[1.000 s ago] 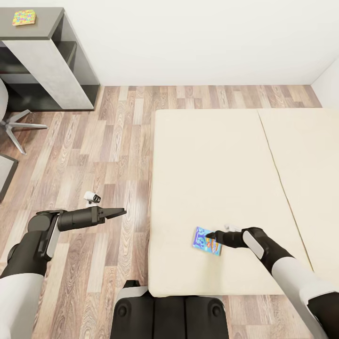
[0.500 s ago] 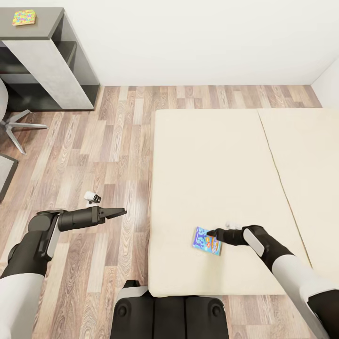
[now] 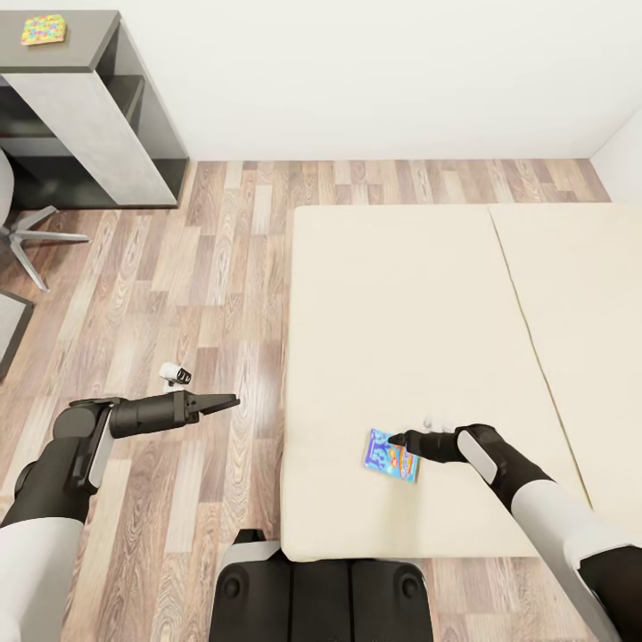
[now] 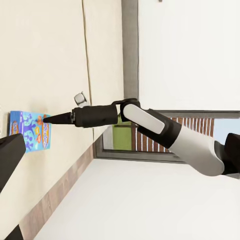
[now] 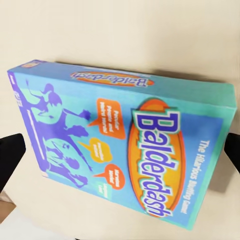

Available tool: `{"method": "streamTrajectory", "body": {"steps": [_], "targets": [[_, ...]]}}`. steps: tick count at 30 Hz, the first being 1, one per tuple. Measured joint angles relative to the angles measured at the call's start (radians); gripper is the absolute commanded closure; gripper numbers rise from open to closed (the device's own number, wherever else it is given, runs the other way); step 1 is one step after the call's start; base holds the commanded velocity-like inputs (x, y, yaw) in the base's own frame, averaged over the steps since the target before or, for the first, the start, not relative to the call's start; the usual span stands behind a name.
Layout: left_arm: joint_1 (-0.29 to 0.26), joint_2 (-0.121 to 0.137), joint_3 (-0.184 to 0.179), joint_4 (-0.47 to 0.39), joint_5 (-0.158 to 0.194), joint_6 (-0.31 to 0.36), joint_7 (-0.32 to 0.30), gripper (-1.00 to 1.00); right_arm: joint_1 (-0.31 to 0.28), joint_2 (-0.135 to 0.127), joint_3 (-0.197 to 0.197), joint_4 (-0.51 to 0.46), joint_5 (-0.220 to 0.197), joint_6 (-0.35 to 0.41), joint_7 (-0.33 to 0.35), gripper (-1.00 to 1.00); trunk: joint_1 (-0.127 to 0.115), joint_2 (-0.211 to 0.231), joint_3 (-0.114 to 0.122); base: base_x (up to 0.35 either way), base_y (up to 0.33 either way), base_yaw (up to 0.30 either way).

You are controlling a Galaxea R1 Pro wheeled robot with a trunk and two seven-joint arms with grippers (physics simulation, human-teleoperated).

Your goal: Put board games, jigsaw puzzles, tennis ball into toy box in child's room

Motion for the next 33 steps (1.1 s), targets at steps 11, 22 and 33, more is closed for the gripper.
{"method": "streamTrajectory", "body": {"steps": [11,22,33], "targets": [[0.0,0.002,0.001,0.0,0.0,0.0,0.0,-1.0,-0.001,-0.001,-0.001,0.0,-0.001,-0.001,0.0,-1.0,0.0,0.0,-0.009,0.0,0.0,0.0],[0.0,0.002,0.001,0.0,0.0,0.0,0.0,-1.0,-0.013,0.001,-0.001,0.0,-0.002,0.001,0.0,-1.0,0.0,0.0,-0.01,0.0,0.0,0.0],[0.0,0.002,0.001,0.0,-0.001,0.001,0.0,-1.0,-0.034,0.004,-0.001,0.0,-0.003,0.006,0.0,-1.0,0.0,0.0,-0.01,0.0,0.0,0.0]]}}
